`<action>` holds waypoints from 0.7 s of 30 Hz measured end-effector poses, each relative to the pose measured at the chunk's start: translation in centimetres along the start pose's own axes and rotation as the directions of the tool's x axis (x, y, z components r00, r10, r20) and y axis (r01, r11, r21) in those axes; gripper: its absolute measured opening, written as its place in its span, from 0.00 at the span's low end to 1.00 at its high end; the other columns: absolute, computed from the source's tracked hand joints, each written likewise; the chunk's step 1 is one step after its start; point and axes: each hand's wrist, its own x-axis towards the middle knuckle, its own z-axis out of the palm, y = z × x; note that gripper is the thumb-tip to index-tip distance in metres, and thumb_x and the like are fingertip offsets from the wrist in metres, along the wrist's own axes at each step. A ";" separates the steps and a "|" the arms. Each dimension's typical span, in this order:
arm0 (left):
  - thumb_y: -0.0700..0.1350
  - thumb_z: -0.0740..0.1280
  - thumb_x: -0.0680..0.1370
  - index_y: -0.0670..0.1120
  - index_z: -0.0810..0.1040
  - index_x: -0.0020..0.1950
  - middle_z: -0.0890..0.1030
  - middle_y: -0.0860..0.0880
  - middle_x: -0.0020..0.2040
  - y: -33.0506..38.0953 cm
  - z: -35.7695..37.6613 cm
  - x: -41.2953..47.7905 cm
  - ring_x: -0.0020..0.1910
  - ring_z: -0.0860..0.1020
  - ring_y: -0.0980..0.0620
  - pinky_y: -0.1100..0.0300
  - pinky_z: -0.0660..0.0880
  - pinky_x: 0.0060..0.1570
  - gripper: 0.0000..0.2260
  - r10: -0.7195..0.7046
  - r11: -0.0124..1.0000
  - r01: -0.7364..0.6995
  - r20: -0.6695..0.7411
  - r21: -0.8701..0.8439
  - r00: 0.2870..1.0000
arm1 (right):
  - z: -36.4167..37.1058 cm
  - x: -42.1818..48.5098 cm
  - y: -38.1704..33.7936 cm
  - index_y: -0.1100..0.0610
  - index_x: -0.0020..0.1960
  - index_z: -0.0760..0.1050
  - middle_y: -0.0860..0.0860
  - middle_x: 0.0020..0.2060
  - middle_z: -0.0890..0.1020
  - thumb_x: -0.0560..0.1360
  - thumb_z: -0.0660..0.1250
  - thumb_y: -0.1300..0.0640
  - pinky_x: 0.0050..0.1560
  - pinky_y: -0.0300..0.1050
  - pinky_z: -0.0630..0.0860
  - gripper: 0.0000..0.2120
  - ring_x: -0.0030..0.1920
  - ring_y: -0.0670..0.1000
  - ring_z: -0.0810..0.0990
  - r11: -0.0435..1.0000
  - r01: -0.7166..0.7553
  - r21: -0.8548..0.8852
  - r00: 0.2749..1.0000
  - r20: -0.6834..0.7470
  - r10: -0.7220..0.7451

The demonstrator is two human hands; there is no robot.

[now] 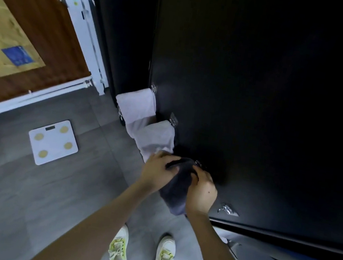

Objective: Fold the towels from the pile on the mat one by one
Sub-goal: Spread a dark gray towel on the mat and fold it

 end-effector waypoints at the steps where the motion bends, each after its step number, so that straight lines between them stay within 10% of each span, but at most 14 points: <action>1: 0.48 0.62 0.77 0.49 0.77 0.63 0.76 0.47 0.63 0.5 0.5 0.5 0.64 0.72 0.49 0.65 0.63 0.60 0.15 0.031 0.993 -0.022 0.079 -0.113 0.996 | 0.1 0.0 -0.1 0.57 0.43 0.84 0.54 0.36 0.84 0.65 0.68 0.63 0.22 0.43 0.74 0.09 0.26 0.56 0.80 1.000 -0.012 0.018 1.000 -0.020 0.012; 8: 0.47 0.60 0.80 0.50 0.71 0.69 0.75 0.50 0.65 0.3 3.5 1.2 0.64 0.72 0.52 0.64 0.65 0.61 0.16 0.027 0.989 -0.005 0.146 -0.151 0.989 | 0.8 -0.6 1.0 0.61 0.46 0.82 0.54 0.41 0.84 0.70 0.69 0.65 0.45 0.31 0.68 0.07 0.40 0.54 0.83 0.976 -0.050 0.213 0.995 -0.072 0.066; 14: 0.51 0.60 0.79 0.52 0.68 0.70 0.72 0.49 0.67 -0.2 4.4 1.9 0.67 0.69 0.49 0.55 0.65 0.66 0.18 -0.047 0.988 0.072 0.177 -0.139 0.983 | -0.3 -3.1 2.1 0.61 0.47 0.81 0.54 0.47 0.82 0.75 0.62 0.57 0.40 0.42 0.79 0.11 0.42 0.51 0.81 0.981 0.013 0.194 0.990 -0.143 0.016; 21: 0.46 0.61 0.80 0.47 0.75 0.60 0.78 0.48 0.57 0.3 4.7 3.2 0.55 0.74 0.53 0.68 0.69 0.58 0.10 -0.231 0.853 0.355 0.333 -0.383 0.914 | 0.7 -3.4 1.3 0.60 0.65 0.74 0.54 0.65 0.74 0.80 0.58 0.56 0.62 0.43 0.71 0.16 0.64 0.53 0.74 0.892 -0.300 0.337 0.949 0.199 0.244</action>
